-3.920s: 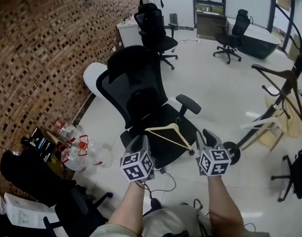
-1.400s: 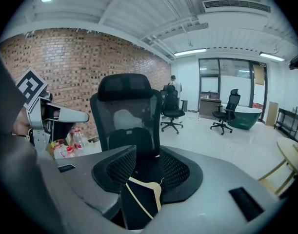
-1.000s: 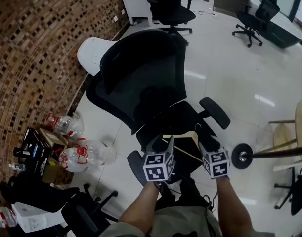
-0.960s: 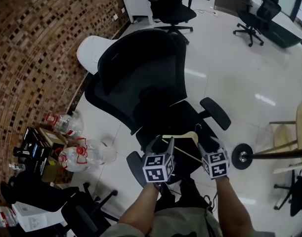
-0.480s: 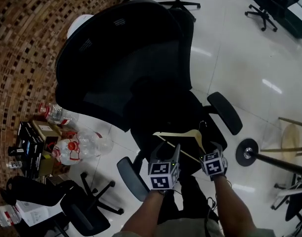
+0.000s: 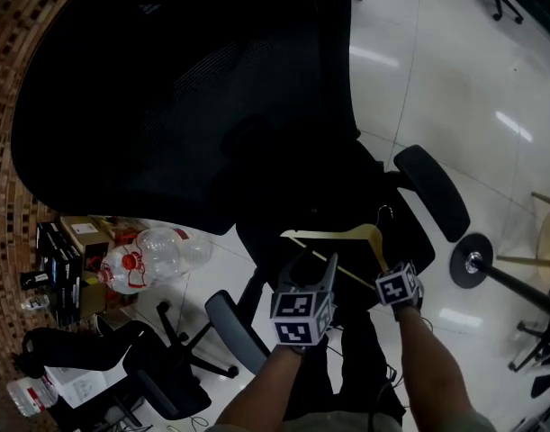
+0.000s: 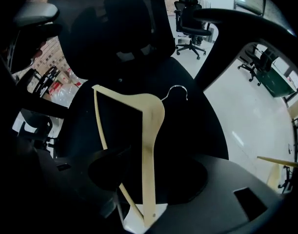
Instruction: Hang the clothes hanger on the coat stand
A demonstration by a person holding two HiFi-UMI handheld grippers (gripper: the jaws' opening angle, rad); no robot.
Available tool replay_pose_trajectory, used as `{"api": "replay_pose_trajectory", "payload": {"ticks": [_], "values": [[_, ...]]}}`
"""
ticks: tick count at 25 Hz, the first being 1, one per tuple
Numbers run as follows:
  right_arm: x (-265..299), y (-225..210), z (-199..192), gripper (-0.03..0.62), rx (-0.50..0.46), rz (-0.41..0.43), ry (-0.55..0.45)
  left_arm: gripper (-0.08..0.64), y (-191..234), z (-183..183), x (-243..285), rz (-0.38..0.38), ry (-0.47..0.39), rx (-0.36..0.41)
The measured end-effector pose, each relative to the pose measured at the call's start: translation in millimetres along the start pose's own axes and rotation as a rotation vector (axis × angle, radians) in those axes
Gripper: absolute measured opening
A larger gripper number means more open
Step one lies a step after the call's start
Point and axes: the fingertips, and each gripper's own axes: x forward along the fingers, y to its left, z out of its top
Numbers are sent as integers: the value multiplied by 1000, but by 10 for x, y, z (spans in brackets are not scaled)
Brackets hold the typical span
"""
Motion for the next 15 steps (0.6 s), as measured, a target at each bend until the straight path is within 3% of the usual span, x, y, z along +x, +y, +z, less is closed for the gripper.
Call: {"api": "replay_pose_trajectory", "payload": {"ticks": [5,11,15], "values": [[390,-213,-302,175,-31,-29,90,190,-141,-257,285,-17,33,12],[493,-450,-315,165,-92,-137,66,190,-246,-386,428,-26,63,23],[449,-452,-370,127,-131,-148,57,189,-314,-474,403,-27,77,24]]}}
